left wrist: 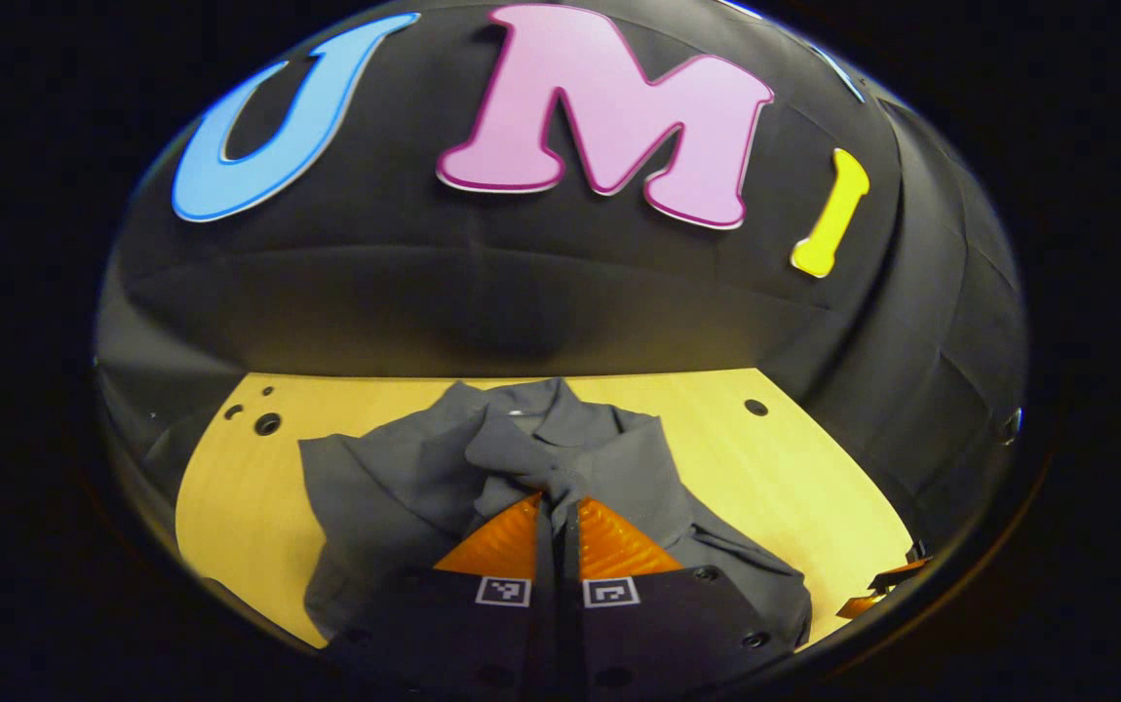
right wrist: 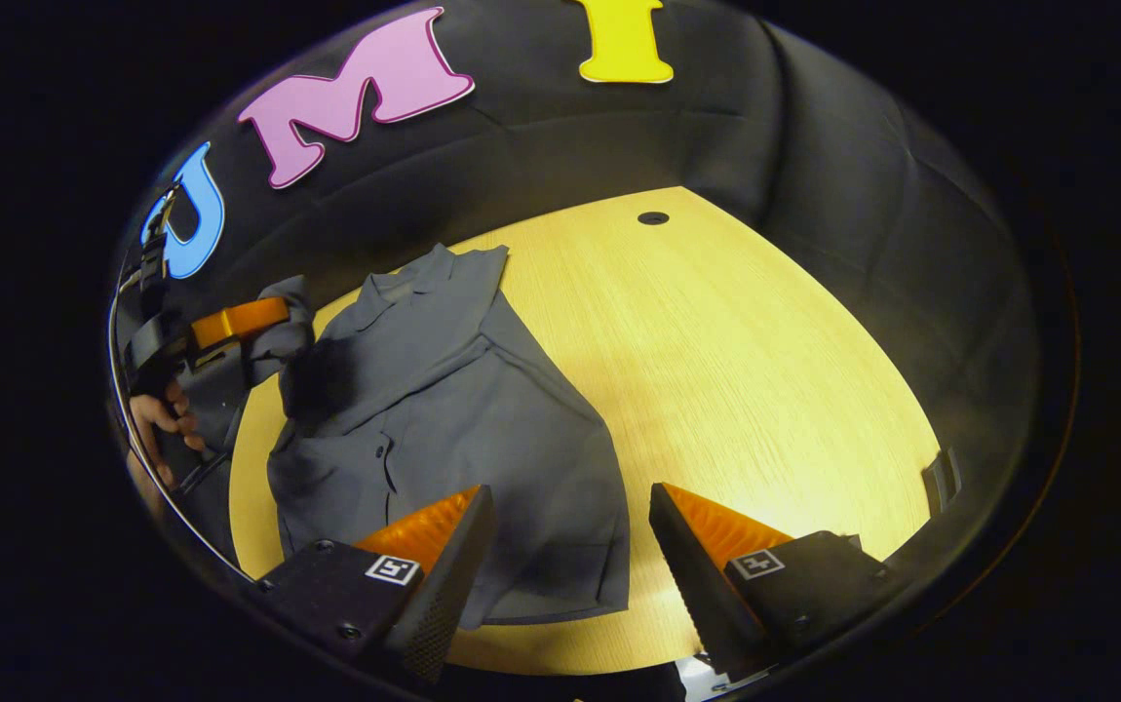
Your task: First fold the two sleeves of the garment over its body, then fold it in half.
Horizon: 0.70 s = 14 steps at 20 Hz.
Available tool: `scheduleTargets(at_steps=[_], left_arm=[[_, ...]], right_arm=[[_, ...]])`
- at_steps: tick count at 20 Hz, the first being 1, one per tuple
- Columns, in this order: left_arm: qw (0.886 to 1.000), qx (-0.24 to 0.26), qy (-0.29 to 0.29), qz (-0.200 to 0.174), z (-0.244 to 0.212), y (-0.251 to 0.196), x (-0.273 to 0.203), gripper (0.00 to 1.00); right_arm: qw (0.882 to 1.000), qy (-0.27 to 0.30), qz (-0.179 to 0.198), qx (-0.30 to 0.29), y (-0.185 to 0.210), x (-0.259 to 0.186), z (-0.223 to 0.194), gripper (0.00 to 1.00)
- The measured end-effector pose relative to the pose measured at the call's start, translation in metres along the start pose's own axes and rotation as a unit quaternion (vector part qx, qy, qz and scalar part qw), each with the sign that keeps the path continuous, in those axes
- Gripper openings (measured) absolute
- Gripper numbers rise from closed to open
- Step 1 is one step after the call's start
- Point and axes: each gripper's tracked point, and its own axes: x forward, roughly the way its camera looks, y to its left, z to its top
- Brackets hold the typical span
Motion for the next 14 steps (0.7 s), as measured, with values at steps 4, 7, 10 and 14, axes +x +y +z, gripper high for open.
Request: scheduleTargets(at_steps=[4, 7, 10, 14], left_arm=[[0.999, -0.004, 0.006, -0.037, -0.004, -0.04, 0.033, 0.05], [0.999, -0.013, 0.025, -0.034, -0.016, -0.052, 0.056, 0.05], [0.999, -0.01, 0.039, -0.03, -0.025, -0.06, 0.075, 0.06], [0.998, 0.005, 0.044, -0.035, -0.029, -0.071, 0.09, 0.1]], right_arm=[[1.0, 0.014, 0.006, -0.002, -0.004, 0.005, -0.003, 0.99], [1.0, 0.025, 0.011, -0.007, -0.006, 0.008, -0.005, 0.99], [0.999, 0.035, 0.013, -0.012, -0.01, 0.013, -0.007, 0.99], [0.999, 0.045, 0.014, -0.013, -0.017, 0.018, -0.009, 0.99]])
